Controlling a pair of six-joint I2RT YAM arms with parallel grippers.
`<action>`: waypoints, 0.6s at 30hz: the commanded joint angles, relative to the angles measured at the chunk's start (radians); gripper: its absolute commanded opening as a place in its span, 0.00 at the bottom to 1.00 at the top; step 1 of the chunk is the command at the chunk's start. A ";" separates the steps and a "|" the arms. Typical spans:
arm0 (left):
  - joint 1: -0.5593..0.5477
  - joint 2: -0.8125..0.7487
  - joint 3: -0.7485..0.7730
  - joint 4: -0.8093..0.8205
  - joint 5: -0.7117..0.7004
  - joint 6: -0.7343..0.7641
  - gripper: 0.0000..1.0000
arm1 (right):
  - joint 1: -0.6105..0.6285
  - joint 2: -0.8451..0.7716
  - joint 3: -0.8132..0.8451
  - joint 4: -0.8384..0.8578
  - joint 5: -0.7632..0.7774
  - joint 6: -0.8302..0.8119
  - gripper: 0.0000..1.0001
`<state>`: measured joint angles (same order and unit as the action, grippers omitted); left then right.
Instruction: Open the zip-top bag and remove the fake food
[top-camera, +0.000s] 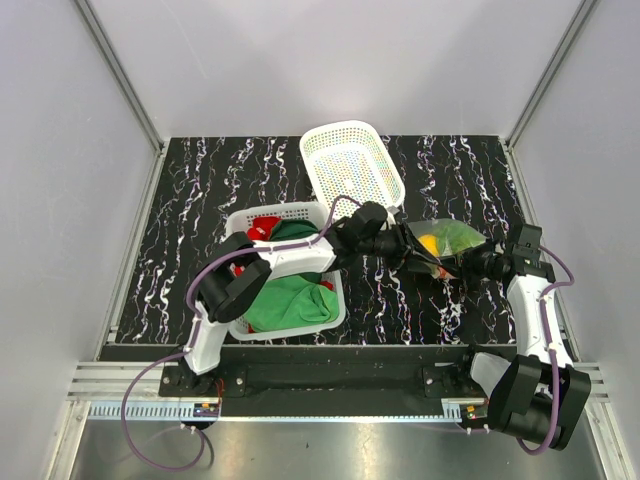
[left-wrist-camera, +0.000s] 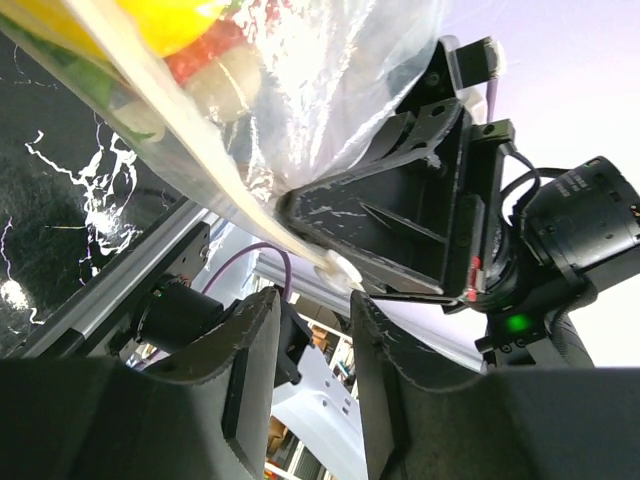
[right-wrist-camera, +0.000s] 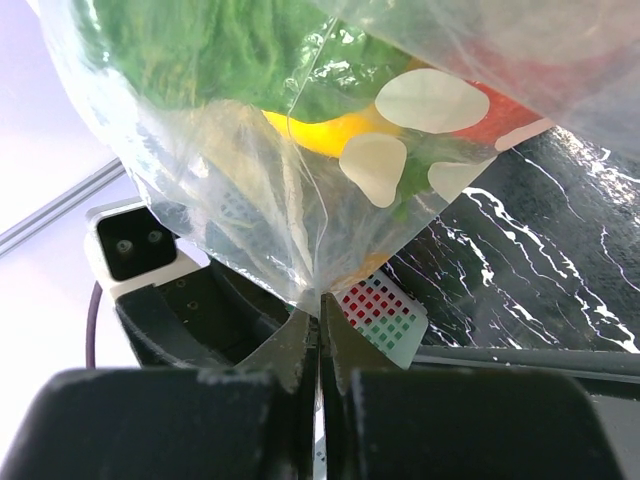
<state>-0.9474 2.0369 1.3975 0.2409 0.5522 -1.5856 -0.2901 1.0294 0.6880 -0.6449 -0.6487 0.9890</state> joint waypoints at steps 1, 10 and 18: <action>-0.001 -0.092 -0.044 0.046 -0.032 0.009 0.42 | -0.001 -0.014 -0.001 -0.004 -0.026 -0.016 0.00; 0.001 -0.083 -0.035 0.055 -0.038 0.001 0.47 | -0.001 -0.015 -0.004 0.001 -0.025 -0.016 0.00; -0.001 -0.021 0.020 0.046 -0.021 -0.022 0.42 | 0.000 -0.037 -0.025 0.001 -0.037 -0.018 0.00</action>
<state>-0.9474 1.9984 1.3693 0.2493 0.5270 -1.5944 -0.2901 1.0172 0.6670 -0.6491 -0.6495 0.9829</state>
